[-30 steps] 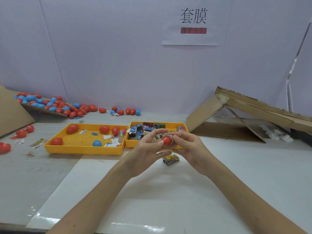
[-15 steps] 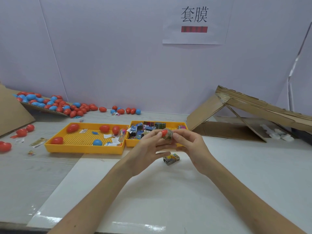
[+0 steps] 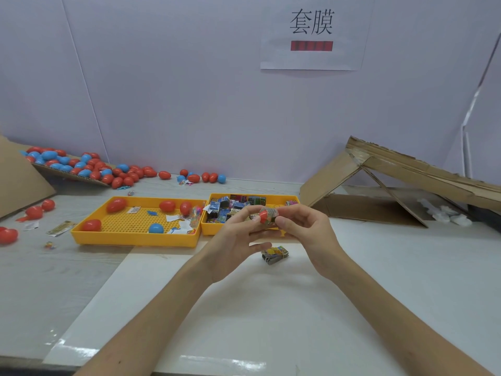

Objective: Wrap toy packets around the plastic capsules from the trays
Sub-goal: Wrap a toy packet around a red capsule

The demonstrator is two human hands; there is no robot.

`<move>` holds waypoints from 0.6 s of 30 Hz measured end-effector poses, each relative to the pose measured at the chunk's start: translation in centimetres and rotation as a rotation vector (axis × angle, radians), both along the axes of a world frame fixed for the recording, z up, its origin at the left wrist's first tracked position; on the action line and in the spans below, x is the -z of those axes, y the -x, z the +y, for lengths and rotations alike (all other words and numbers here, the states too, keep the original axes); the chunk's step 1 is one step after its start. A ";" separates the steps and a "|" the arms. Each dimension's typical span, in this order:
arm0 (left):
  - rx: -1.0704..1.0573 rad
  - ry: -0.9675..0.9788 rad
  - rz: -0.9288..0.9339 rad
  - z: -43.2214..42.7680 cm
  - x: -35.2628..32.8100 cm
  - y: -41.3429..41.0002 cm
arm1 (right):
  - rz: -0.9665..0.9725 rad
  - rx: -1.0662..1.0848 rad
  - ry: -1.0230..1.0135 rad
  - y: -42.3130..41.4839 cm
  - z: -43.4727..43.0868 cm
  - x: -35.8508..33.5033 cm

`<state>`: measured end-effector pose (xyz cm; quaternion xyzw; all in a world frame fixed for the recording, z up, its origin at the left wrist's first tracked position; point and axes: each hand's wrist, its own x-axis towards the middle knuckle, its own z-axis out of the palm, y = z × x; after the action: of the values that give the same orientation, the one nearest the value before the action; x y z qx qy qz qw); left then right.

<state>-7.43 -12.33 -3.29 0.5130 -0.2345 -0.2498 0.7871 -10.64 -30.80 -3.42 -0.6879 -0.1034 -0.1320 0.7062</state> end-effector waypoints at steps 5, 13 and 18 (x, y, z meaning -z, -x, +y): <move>-0.014 -0.011 -0.018 0.0 0.0 0.0 | 0.008 -0.001 -0.026 0.0 -0.1 0.0; -0.032 -0.015 -0.067 0.1 0.1 0.1 | 0.011 -0.012 -0.071 -0.1 -0.2 -0.1; -0.036 -0.028 -0.086 0.0 0.2 0.0 | 0.007 -0.013 -0.087 -0.1 -0.3 -0.1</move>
<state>-7.47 -12.30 -3.50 0.5384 -0.2552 -0.2166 0.7734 -10.50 -31.09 -3.31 -0.6564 -0.0999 -0.1294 0.7365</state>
